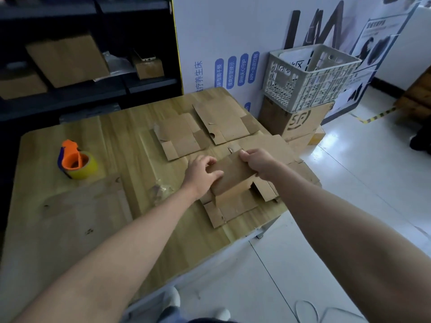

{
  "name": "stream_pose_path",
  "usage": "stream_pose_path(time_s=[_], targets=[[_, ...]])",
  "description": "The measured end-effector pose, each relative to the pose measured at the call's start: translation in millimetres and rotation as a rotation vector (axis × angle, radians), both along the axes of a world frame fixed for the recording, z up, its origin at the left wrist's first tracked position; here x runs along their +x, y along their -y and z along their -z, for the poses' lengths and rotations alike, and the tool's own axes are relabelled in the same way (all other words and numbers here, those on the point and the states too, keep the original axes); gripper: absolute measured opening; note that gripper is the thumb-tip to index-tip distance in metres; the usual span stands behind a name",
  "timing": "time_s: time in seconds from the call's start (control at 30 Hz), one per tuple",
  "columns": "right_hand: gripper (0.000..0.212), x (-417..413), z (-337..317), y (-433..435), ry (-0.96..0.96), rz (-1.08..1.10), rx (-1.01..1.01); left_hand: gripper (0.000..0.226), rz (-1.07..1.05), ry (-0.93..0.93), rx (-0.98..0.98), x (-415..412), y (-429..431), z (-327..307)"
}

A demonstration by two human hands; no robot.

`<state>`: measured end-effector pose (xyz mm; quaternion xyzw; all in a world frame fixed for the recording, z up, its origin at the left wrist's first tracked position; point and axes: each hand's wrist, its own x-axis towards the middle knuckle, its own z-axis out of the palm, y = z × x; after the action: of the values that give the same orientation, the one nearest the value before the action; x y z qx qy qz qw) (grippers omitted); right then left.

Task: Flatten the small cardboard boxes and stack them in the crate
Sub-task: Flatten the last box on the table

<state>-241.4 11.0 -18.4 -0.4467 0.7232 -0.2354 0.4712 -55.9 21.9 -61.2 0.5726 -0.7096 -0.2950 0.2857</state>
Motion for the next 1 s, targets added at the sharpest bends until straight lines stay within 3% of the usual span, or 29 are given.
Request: stream_pose_path(time_s=[0.1, 0.2, 0.33, 0.4, 0.57, 1.0], targets=[[0.034, 11, 17, -6, -0.011, -0.019, 0.019, 0.041, 0.003, 0.232, -0.033, 5, -10, 17], [0.041, 14, 33, -10, -0.184, -0.114, 0.002, 0.036, 0.043, 0.254, 0.041, 11, -12, 29], [0.102, 5, 44, -17, -0.586, -0.429, -0.085, 0.036, 0.025, 0.142, 0.102, 11, -9, 30], [0.113, 0, 46, -18, -0.697, -0.505, -0.168, 0.042, 0.037, 0.131, 0.142, 9, -7, 28], [0.104, 7, 51, -15, -0.87, -0.696, -0.195, 0.035, 0.065, 0.182, 0.127, 2, -5, 27], [0.103, 10, 55, -9, -0.937, -0.631, -0.105, 0.013, 0.094, 0.18, 0.153, -8, 5, 28]])
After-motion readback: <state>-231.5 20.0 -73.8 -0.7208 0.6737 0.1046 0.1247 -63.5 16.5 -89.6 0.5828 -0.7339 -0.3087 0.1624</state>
